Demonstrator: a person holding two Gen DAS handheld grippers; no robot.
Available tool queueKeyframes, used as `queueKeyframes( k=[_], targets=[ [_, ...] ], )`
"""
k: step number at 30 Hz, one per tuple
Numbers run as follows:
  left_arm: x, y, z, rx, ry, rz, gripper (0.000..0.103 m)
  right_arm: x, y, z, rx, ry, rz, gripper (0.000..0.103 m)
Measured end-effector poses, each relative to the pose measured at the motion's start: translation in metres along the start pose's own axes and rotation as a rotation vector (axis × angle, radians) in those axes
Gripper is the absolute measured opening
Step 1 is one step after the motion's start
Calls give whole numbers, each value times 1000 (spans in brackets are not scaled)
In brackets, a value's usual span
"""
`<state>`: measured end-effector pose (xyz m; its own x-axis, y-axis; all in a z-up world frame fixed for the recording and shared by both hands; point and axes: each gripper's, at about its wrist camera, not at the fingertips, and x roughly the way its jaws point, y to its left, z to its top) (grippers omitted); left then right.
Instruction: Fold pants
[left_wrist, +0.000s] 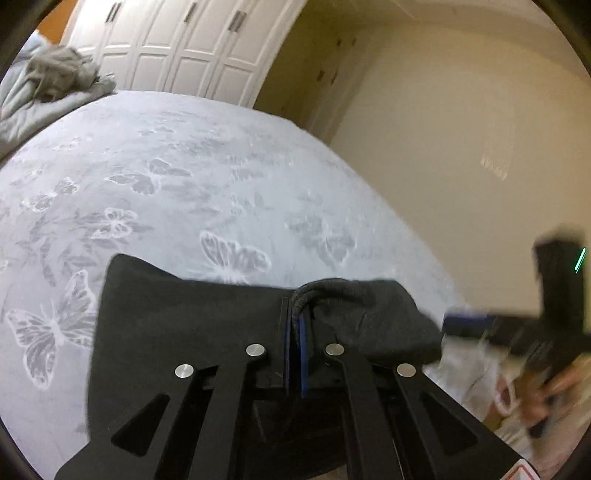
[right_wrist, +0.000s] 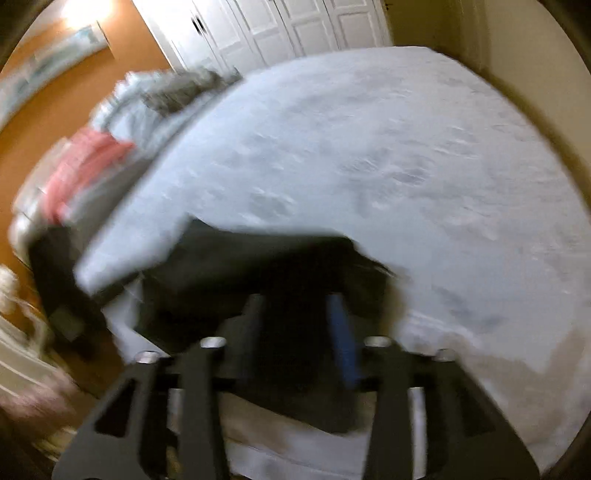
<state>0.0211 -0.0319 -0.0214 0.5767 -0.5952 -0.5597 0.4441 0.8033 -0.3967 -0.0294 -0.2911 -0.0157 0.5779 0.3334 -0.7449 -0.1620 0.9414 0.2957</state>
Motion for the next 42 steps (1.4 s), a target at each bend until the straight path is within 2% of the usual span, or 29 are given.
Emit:
queueKeyframes(
  k=[2,5,8,9,10,11,13,14,15,16,17,18,19,20,22,23,24,25,26,27,29,30,31,33,36,37,39,41,42],
  targets=[
    [-10,8,2,-22,-31,0,1,13,-4,-12,-23,64,-33,43],
    [-18,14,7,-67,-43,-52,1,37,-5,-25,-14,135,-10,43],
    [-23,7,7,-31,-67,-46,1,58,1,-34,-28,188,3,40],
    [-24,5,6,-19,-72,-49,1,62,6,-35,-48,187,-7,31],
    [-26,2,6,-12,-79,-64,1,63,10,-36,-65,185,-28,12],
    [-28,0,6,-10,-81,-82,1,60,14,-33,-82,176,-37,10],
    [-33,-8,5,-6,-77,-139,1,34,13,-24,-32,115,123,8],
    [-33,-12,3,8,-67,-154,1,10,13,-18,-24,47,195,8],
    [-29,-19,-1,28,-36,-171,3,1,10,-18,-24,24,216,9],
    [-21,-25,-5,49,17,-182,12,-4,6,-18,-24,21,212,16],
    [-5,-32,-15,83,105,-184,34,3,-4,-19,-35,54,63,22],
    [8,-38,-27,119,165,-141,40,11,-13,-20,-31,73,-79,26],
    [12,-42,-35,147,176,-107,38,19,-25,-22,-8,101,-221,26],
    [11,-47,-42,190,169,-82,38,24,-43,-22,76,133,-249,26],
    [-1,-52,-41,235,128,-101,41,9,-48,-20,154,72,-79,26],
    [-13,-51,-36,236,75,-107,59,2,-43,-19,153,39,-18,29],
    [-24,-47,-31,220,14,-89,78,-5,-37,-19,146,7,61,52],
    [-33,-42,-27,201,-50,-59,80,-6,-35,-19,145,-1,104,68],
    [-37,-38,-24,197,-79,-33,80,-3,-28,-20,139,3,137,68],
    [-39,-34,-20,198,-96,4,80,6,-20,-21,116,28,131,68],
    [-38,-25,-15,187,-105,85,80,28,-7,-23,61,94,77,66],
    [-36,-22,-15,178,-103,111,80,44,1,-25,38,136,49,49],
    [-32,-18,-14,168,-91,137,80,58,10,-29,7,178,20,26],
    [-22,-11,-13,145,-49,197,80,58,25,-28,-73,153,-61,13],
    [-10,1,-16,117,1,234,80,4,36,-21,-93,-4,-18,12],
    [-8,2,-17,115,13,237,80,0,34,-20,-97,-16,-17,13],
    [-1,4,-21,125,37,265,80,14,29,-25,-131,53,-95,18],
    [5,1,-25,153,60,311,80,55,15,-34,-119,204,-207,28],
    [8,1,-27,166,68,337,80,59,13,-33,-105,206,-216,29]
  ],
)
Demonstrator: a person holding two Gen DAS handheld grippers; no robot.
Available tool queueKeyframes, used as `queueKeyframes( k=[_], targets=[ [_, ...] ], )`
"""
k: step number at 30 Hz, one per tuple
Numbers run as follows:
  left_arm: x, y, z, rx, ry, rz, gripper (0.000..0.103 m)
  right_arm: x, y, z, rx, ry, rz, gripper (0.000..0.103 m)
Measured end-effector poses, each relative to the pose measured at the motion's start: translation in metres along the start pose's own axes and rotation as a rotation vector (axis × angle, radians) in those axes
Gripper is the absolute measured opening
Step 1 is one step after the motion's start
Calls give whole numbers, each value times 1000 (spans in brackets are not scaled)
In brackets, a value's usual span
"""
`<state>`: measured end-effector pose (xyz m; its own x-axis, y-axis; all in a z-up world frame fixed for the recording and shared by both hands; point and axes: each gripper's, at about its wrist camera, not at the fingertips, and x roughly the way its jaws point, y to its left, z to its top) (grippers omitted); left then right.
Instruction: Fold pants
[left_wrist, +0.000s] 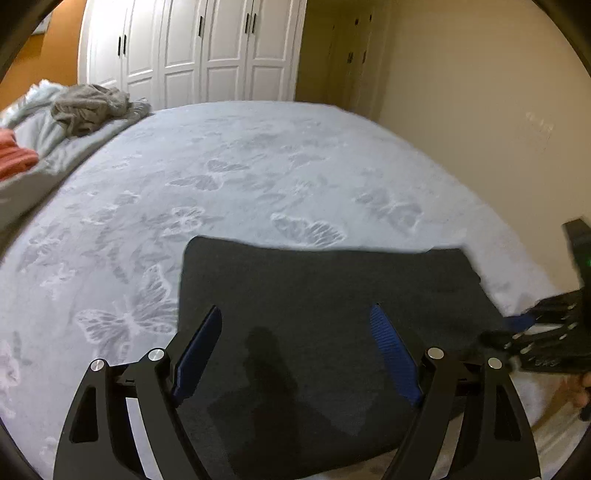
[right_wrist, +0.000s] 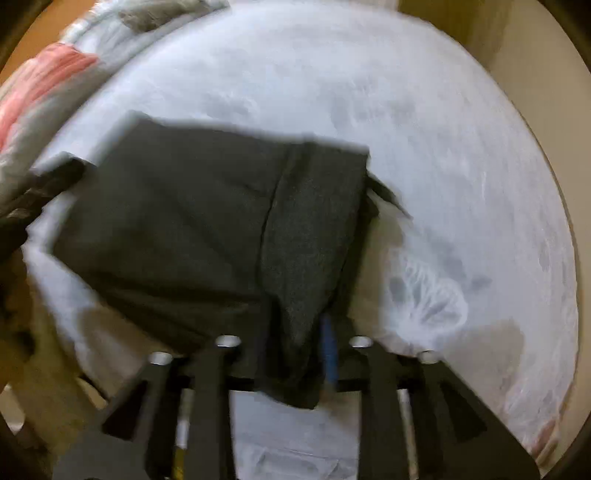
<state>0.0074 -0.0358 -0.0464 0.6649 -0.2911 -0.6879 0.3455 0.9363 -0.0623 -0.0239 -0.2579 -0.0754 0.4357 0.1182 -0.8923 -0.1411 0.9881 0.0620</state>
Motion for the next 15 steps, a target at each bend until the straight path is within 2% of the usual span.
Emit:
queueKeyframes(
  k=[1,4,7,10,13,15],
  targets=[
    [2,-2,-1,18,5,17,80,-7,0,2,4,-24,9,29],
    [3,-3,-2,20,10,21,80,-56,-1,11,17,-232,41,30],
    [9,-3,-4,18,32,22,80,-80,-16,18,112,-352,138,30],
    [13,-4,-6,20,51,34,80,-63,-3,45,118,-333,188,27],
    [13,-4,-7,29,55,45,80,-29,24,70,76,-243,146,27],
    [12,-3,-6,34,49,60,80,0,28,76,64,-164,92,25]
  ],
)
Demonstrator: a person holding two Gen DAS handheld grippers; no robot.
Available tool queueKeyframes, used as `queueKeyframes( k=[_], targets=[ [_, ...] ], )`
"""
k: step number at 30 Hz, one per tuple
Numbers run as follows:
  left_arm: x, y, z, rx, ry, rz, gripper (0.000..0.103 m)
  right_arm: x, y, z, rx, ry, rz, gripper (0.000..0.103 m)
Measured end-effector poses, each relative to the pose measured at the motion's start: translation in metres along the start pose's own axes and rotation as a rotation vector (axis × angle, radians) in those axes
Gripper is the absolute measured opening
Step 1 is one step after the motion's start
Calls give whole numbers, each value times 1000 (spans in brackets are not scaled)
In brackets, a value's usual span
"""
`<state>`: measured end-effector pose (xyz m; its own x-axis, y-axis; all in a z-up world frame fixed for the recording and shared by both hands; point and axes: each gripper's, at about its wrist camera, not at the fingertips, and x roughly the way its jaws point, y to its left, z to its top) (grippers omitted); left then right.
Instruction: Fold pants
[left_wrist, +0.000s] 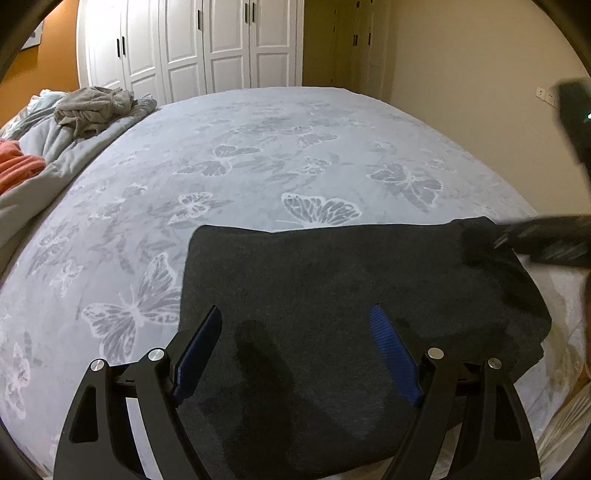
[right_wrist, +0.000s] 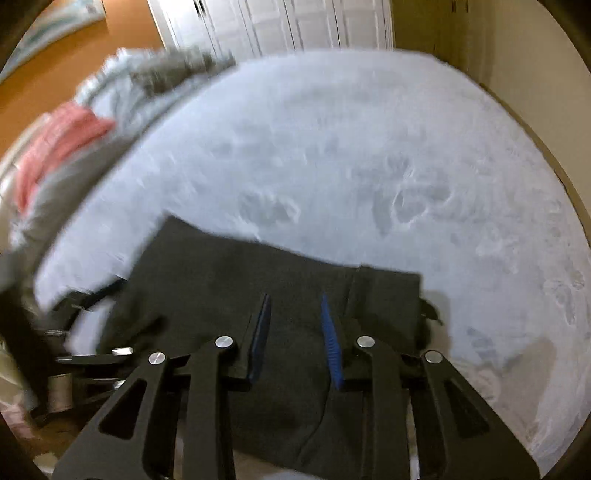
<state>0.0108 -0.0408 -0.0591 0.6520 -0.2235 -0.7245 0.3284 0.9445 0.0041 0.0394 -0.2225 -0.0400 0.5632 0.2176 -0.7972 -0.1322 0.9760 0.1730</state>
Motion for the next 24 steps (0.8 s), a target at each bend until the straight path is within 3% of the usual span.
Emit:
queueKeyframes(
  k=[2,5,8,11,13,15,17,21,24],
  targets=[
    [0,3,1,-3,-2,7,80,32,-9,-9,8,91,-72,23],
    [-2,13,4,-28,0,-3,80,23,-18,-6,89,76,-21,23],
    [-4,38,8,-132,9,-53,80,-14,-28,-8,157,-21,24,30],
    [2,57,9,-221,65,-82,80,-42,-49,-27,207,-53,11,48],
    [8,63,7,-221,111,-40,80,-44,-61,-38,226,-18,21,68],
    [8,69,4,-224,136,-15,80,-39,-70,-47,241,7,43,83],
    [3,87,-6,-303,163,-68,82,-26,-74,-59,253,58,56,84],
    [2,125,-45,-576,210,-124,86,-13,-71,-84,241,149,104,84],
    [8,123,-50,-575,237,-145,85,-14,-69,-90,270,155,210,84]
  ],
)
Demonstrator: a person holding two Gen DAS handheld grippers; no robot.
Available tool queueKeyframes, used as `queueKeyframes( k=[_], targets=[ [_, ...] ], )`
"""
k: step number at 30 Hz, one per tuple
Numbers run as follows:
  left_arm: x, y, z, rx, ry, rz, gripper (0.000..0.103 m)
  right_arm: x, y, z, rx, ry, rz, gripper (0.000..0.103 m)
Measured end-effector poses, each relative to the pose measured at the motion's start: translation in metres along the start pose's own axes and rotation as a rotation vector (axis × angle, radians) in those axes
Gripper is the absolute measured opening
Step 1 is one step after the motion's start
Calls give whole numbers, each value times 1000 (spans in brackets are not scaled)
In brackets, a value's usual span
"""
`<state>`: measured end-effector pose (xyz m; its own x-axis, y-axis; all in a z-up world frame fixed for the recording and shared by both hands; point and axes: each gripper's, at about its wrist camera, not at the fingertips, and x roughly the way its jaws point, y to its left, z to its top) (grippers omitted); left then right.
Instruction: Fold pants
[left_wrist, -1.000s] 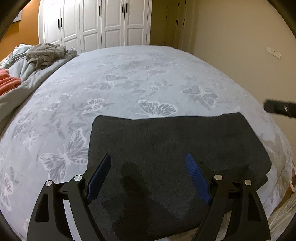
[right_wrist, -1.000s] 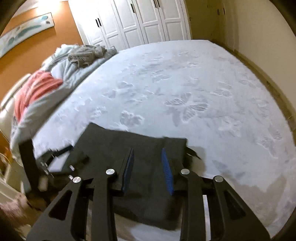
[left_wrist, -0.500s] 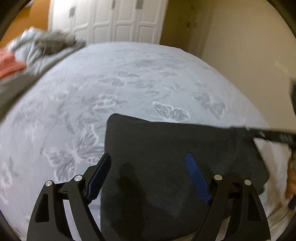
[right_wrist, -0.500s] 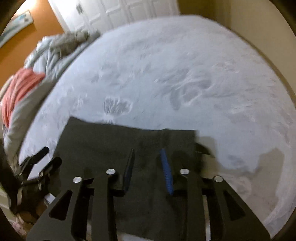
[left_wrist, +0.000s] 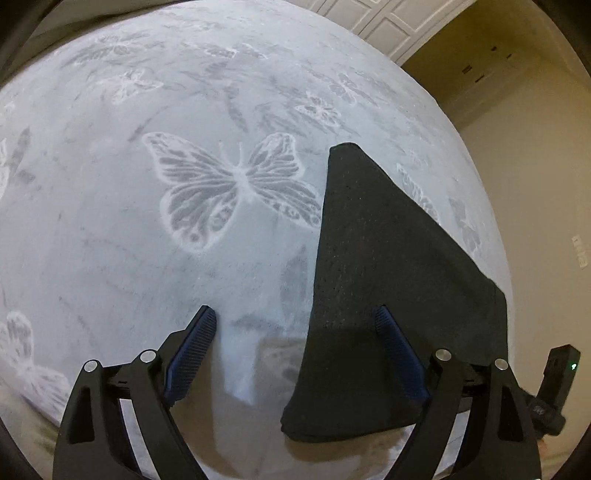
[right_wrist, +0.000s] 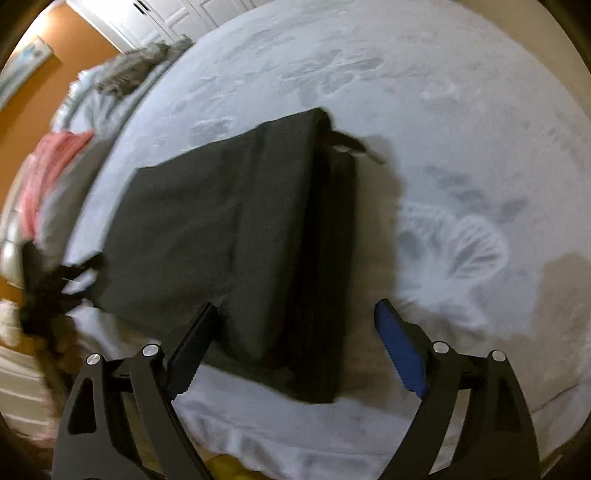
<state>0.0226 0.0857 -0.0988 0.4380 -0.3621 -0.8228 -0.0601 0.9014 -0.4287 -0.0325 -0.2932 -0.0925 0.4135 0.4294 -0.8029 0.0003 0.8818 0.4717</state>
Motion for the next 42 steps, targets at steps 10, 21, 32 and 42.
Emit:
queueKeyframes(
  k=[10,21,32,42],
  targets=[
    [-48,-30,-25,174,26,-206,9,-49,42,-21,-116,-107,134,33],
    [-14,-17,-54,83,120,-194,79,-6,34,-45,-36,-3,-31,86],
    [-24,-44,-64,264,51,-129,21,9,42,-42,16,-89,-73,56],
    [-76,-75,-83,374,-20,-82,15,-35,56,-82,33,-215,-17,30]
  ],
)
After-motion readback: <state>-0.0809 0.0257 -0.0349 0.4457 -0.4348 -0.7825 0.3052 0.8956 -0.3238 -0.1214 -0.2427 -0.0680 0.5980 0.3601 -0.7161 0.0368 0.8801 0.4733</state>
